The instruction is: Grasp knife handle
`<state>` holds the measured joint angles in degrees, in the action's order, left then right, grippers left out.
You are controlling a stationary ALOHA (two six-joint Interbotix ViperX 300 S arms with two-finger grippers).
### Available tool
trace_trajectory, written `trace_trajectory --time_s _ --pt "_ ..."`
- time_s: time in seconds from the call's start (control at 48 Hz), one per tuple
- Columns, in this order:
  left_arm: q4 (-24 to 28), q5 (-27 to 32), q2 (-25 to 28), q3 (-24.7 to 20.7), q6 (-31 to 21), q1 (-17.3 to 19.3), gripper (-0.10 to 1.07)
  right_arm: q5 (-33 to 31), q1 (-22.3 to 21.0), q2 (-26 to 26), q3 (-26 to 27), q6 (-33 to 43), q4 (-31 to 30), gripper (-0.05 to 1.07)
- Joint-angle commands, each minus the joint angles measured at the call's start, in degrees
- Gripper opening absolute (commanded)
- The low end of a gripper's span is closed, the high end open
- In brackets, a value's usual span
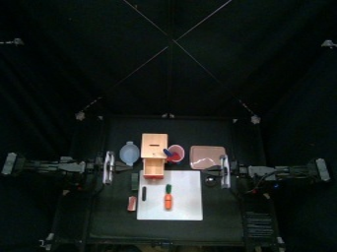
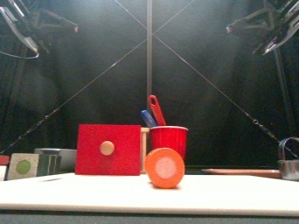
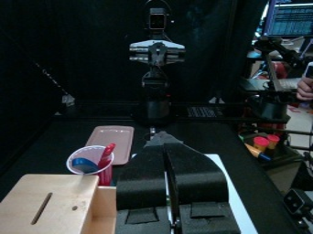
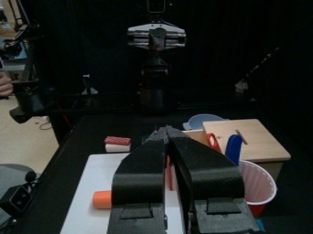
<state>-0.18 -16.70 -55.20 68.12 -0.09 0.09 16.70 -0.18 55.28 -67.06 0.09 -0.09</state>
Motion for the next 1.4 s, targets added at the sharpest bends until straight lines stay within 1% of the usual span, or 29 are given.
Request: trace_trajectory --time_s 0.0,0.042,0.083,0.208,0.292,0.375,0.396,0.5,0.604,0.688,0.75,0.812,0.917,1.021,1.104,1.167,1.271,1.375 --pt "-0.2 0.5 1.7 -0.4 0.0 4.0 -0.07 -0.1 -0.5 -1.9 0.5 0.4 0.2 0.01" --pt "-0.1 0.5 1.8 -0.7 0.1 4.2 -0.07 -0.7 -1.1 -3.1 1.1 0.6 0.2 0.0" --pt "-0.1 0.6 1.8 -1.0 0.2 4.2 -0.06 -1.6 -1.5 -4.7 2.1 1.1 0.4 0.0" --pt "-0.2 0.8 1.9 -1.4 0.2 4.3 0.0 -9.4 -2.8 -11.5 8.9 2.5 2.3 0.04" --pt "-0.2 0.8 2.4 -1.1 0.2 4.5 0.03 -17.8 -4.4 -16.2 14.0 2.5 3.3 0.05" --pt "-0.2 0.8 2.5 -0.9 0.2 4.7 0.03 -27.6 -6.8 -20.2 19.4 2.8 4.7 0.06" --pt "-0.2 0.8 2.6 -0.8 0.2 4.7 0.03 -31.4 -7.8 -21.5 21.4 2.8 5.3 0.06" --pt "-0.2 0.8 2.6 -0.4 0.3 5.3 0.03 -42.6 -11.2 -25.6 28.1 3.0 8.7 0.06" --pt "-0.2 1.0 2.5 0.4 0.3 6.1 0.03 -51.5 -13.5 -30.0 34.4 3.0 13.0 0.06" --pt "-0.2 1.1 2.5 1.2 0.3 7.0 0.03 -56.4 -14.5 -32.8 38.2 3.1 14.0 0.07" --pt "-0.2 1.1 2.6 1.7 0.3 7.8 0.03 -59.9 -14.6 -34.9 41.0 3.3 13.6 0.09" --pt "-0.2 1.1 2.6 2.1 0.3 8.5 0.03 -63.3 -14.7 -36.8 43.9 4.0 12.7 0.14" --pt "-0.2 1.1 2.6 2.6 0.3 9.5 0.03 -69.9 -14.7 -40.1 48.4 8.7 7.9 0.3" --pt "-0.2 1.1 2.5 2.8 0.3 10.1 0.03 -75.8 -13.8 -42.9 52.3 14.5 0.6 0.44" --pt "-0.3 1.3 2.6 2.8 0.3 10.5 0.03 -80.2 -11.4 -45.8 55.9 18.9 -6.5 0.54" --pt "-0.2 1.3 2.6 2.8 0.3 10.7 0.03 -82.3 -9.6 -47.9 58.1 21.2 -9.8 0.59" --pt "-0.2 2.8 2.5 3.1 0.3 11.0 0.03 -85.2 -6.9 -52.2 61.8 23.8 -13.7 0.66" --pt "-0.2 4.5 2.6 3.5 0.3 11.2 0.03 -87.2 -5.8 -56.3 65.4 25.4 -14.4 0.73"
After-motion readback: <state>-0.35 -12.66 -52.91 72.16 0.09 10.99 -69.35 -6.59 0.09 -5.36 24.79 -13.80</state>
